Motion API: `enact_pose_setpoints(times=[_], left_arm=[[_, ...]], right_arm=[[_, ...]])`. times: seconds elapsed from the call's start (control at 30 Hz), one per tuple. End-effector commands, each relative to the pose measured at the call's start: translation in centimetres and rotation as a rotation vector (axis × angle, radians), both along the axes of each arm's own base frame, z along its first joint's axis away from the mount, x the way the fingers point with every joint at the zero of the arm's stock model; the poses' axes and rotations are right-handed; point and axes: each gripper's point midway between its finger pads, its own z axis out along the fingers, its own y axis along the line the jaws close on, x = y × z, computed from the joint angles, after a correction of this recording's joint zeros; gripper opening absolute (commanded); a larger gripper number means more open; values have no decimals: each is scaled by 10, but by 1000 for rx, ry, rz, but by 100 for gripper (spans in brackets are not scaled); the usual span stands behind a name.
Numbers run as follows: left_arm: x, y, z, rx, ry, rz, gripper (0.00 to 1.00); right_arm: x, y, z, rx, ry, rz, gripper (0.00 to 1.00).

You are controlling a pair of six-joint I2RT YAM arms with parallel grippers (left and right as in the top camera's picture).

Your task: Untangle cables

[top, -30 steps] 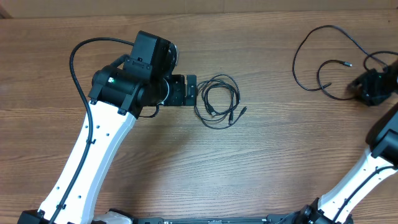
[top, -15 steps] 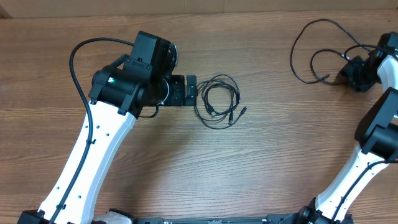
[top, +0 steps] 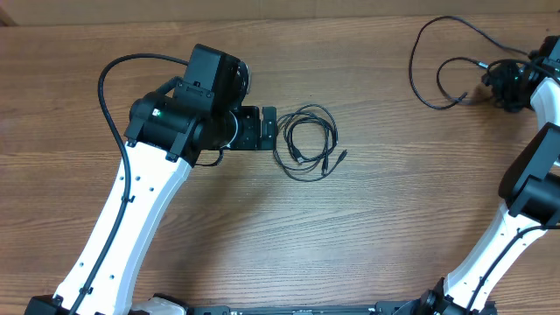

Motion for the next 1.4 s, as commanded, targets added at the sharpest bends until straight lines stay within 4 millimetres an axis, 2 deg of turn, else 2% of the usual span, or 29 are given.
enact_pose_setpoints(times=[0.0, 0.07, 0.17, 0.37, 0.43, 0.5, 0.63, 0.9, 1.13, 1.37], left_arm=[[0, 1, 0, 4, 5, 14, 100], [0, 1, -1, 5, 7, 15, 99], [0, 1, 0, 4, 5, 15, 100], [1, 0, 0, 2, 1, 14, 100], [0, 1, 0, 2, 3, 14, 99], [-1, 1, -1, 3, 10, 13, 99], [-2, 1, -1, 4, 13, 13, 100], [-3, 2, -2, 7, 17, 14, 100], [-3, 2, -2, 8, 17, 14, 100], [-3, 2, -2, 8, 17, 15, 100]], right_arm=[[1, 7, 22, -9, 0, 53, 95], [-8, 10, 27, 16, 41, 52, 97], [-22, 19, 23, 64, 104, 57, 99], [-43, 67, 9, 225, 197, 126, 100], [-42, 78, 0, 226, 205, 147, 99], [-39, 91, -14, 209, 208, 163, 93], [-43, 87, -32, 156, 268, 13, 75], [-31, 86, -33, 170, 225, -56, 59], [-9, 79, -25, 137, 125, -49, 56], [9, 85, -18, 110, 63, -27, 56]])
